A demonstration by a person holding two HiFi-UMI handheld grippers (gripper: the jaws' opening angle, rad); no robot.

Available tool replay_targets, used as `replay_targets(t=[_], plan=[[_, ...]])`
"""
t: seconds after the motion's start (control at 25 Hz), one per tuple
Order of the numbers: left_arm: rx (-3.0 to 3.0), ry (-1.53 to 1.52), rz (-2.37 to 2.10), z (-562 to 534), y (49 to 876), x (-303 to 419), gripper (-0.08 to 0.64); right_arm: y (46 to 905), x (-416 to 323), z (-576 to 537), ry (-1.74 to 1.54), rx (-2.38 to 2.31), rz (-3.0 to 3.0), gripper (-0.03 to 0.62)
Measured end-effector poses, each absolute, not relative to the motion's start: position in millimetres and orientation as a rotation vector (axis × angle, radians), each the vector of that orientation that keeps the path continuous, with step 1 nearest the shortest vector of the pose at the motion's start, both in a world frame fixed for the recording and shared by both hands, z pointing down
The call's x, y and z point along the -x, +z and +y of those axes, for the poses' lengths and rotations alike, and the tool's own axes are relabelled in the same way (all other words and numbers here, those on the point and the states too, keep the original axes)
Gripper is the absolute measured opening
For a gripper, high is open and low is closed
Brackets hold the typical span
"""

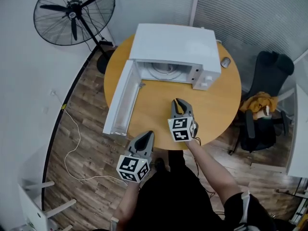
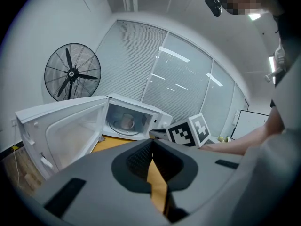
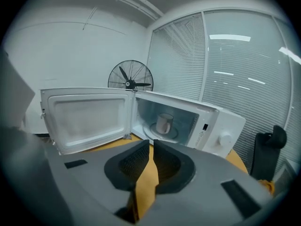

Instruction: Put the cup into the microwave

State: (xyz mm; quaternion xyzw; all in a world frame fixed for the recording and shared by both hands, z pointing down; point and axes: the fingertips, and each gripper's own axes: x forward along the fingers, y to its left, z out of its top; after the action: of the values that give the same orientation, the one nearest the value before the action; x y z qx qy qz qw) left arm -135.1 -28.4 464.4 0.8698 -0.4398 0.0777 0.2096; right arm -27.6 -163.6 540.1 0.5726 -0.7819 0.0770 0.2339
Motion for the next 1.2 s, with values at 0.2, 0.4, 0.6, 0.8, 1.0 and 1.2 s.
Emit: replay_targets(t=[0.2,0.4,0.6,0.8,1.0,1.2], plan=[[-2.461,0.178,-1.196,-7,453,141,-0.005,533,33,-117,0.237,-1.572,-2.149,0.026],[-2.486,0.155,-1.162,11,449,144,-0.005,521,34,-77,0.242,-1.567,-2.152,0.007],[-2.516,0.135,-1.126,25,438,144,-0.005,489,38,-42,0.257,-1.567,-2.219,0.006],[-2.547,0.116,-1.104,37,429,140,-0.005,455,35,-8,0.256,-1.574,-2.304,0.008],[-2.552,0.12,-1.102,45,431,135,-0.005,432,38,16,0.3,-1.538,-2.417,0.009],[-2.555,0.114,-1.116,51,428,132,-0.005,415,43,39,0.302,-1.477,-2.523,0.01]])
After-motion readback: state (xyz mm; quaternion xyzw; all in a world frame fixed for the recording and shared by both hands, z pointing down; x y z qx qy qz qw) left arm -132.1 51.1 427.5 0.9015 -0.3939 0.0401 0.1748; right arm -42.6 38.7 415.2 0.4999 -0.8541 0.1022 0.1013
